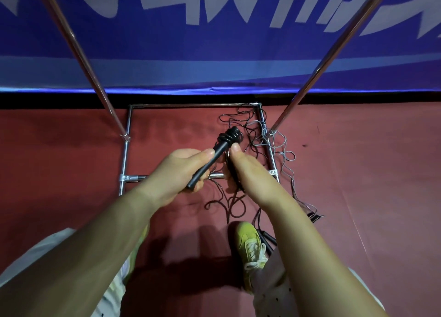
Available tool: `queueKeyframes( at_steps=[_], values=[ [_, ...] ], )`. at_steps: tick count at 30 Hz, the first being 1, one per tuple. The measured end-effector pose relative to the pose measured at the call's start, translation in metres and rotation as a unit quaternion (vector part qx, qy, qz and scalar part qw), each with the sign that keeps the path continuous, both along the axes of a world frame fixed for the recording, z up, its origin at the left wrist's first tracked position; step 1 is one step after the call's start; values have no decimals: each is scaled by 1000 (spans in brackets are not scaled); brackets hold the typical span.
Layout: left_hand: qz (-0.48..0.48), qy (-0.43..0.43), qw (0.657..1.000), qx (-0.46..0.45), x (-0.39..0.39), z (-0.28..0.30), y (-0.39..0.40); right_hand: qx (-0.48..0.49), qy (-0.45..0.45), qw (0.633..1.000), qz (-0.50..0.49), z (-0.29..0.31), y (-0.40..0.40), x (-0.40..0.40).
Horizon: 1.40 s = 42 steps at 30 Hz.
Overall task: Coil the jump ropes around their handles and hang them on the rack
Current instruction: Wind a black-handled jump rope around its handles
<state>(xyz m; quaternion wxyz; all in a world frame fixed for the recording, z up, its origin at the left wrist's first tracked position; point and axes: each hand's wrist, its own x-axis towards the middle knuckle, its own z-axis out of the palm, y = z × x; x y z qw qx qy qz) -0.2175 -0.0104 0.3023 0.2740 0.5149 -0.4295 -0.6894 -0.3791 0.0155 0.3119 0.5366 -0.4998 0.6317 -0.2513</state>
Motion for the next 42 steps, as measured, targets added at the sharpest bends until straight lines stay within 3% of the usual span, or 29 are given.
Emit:
queueKeyframes(
  at_steps=[3, 6, 8, 9, 11, 13, 14, 17, 19, 21, 23, 26, 31, 33, 36, 39, 41, 42],
  values=[
    [-71, -136, 984, -88, 5, -7, -5, 16, 0, 1000, 10, -5, -3, 1],
    [-135, -289, 921, -222, 12, -9, -7, 46, -23, 998, -23, -11, -6, 1],
    [-145, -344, 884, -282, 15, -7, -8, 65, -76, 994, -45, -10, -6, 1],
    [-147, -343, 883, -286, 15, -6, -8, 66, -100, 992, -48, -9, -6, 1],
    [-165, -264, 927, -211, 18, -5, -10, 48, -128, 990, -47, -8, -6, 1],
    [-199, -113, 971, -73, 19, -4, -9, 27, -152, 987, -43, -7, -5, 3],
    [-211, -38, 977, 2, 19, -2, -6, 21, -170, 985, -36, -6, -4, 4],
    [-203, 153, 948, 193, 16, 1, 1, -16, -197, 980, 15, -5, 0, 6],
    [-167, 197, 935, 244, 12, 3, 4, -42, -171, 984, 22, -8, 0, 5],
    [-148, 190, 941, 239, 8, 8, 5, -50, -125, 991, 5, -13, -3, 3],
    [-141, 154, 957, 203, 5, 9, 6, -46, -65, 997, -7, -17, -6, 2],
    [-129, 27, 986, 101, 1, 2, 5, -47, 27, 999, 5, -21, -8, 0],
    [-128, -122, 984, -32, 6, -9, -4, -18, 100, 995, -15, -13, -6, 4],
    [-136, -224, 958, -113, 11, -11, -6, -11, 75, 997, -12, -10, -3, 4],
    [-172, -391, 876, -225, 13, -10, -3, 43, 4, 999, -12, -12, -2, 5],
    [-193, -469, 807, -304, 10, -8, 1, 76, -14, 996, -38, -16, -2, 10],
    [-191, -458, 807, -321, 10, -9, 1, 58, -2, 997, -50, -17, -2, 13],
    [-193, -435, 824, -308, 11, -9, 0, 44, -1, 998, -54, -17, -3, 14]
  ],
)
